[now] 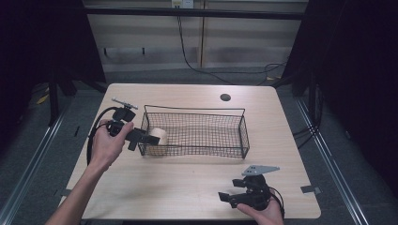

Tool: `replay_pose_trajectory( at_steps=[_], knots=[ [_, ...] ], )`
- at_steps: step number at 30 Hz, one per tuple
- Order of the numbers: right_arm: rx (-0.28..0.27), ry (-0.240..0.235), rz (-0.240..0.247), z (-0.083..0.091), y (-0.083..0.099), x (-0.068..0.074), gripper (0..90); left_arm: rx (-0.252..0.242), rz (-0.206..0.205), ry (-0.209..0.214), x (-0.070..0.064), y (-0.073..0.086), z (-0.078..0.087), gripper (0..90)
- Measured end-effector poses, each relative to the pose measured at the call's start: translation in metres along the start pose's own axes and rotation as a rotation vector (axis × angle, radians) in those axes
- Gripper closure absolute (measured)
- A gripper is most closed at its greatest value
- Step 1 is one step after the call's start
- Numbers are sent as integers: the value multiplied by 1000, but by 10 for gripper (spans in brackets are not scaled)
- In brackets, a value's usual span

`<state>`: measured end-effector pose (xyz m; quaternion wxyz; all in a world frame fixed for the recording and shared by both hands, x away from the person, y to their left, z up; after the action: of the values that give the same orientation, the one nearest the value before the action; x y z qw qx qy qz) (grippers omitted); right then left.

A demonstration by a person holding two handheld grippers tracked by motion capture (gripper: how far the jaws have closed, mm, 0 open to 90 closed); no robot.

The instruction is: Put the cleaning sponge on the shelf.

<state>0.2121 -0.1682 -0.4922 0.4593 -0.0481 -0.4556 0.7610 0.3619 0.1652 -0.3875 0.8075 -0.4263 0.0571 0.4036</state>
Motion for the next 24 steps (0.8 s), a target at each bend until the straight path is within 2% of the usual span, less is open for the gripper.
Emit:
replay_pose_trajectory(
  at_steps=[4,7,10,12,18,20,23,24],
  knots=[
    [0,0,0,0,0,0,207,-12,-32,-11,-3,8,3,179],
    [1,0,3,0,0,0,208,-22,-18,-16,-1,16,2,179],
    [0,0,2,-1,0,0,207,-17,-7,-47,2,27,0,179],
    [-1,0,3,-1,0,0,207,-40,-3,-50,1,35,0,179],
    [0,5,1,0,0,0,208,-7,-15,-50,2,61,1,179],
    [1,5,4,0,0,0,207,-19,-20,-56,2,69,4,179],
    [4,9,4,0,0,0,207,-71,-22,-76,1,83,8,184],
    [5,10,4,0,0,0,207,-67,-24,-77,0,89,7,184]
  ],
)
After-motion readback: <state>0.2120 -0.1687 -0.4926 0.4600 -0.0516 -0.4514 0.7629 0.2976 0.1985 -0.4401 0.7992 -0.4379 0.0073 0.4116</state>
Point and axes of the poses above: each handheld gripper's, and its own axes: z roughly backward along the jaws, y roughly out of its underside, x roughly to its left, the point moved 4 cm from there along -z, roughly forward along the jaws, and after that the axes turned 7 degrees about -x, right-handed, at the moved point
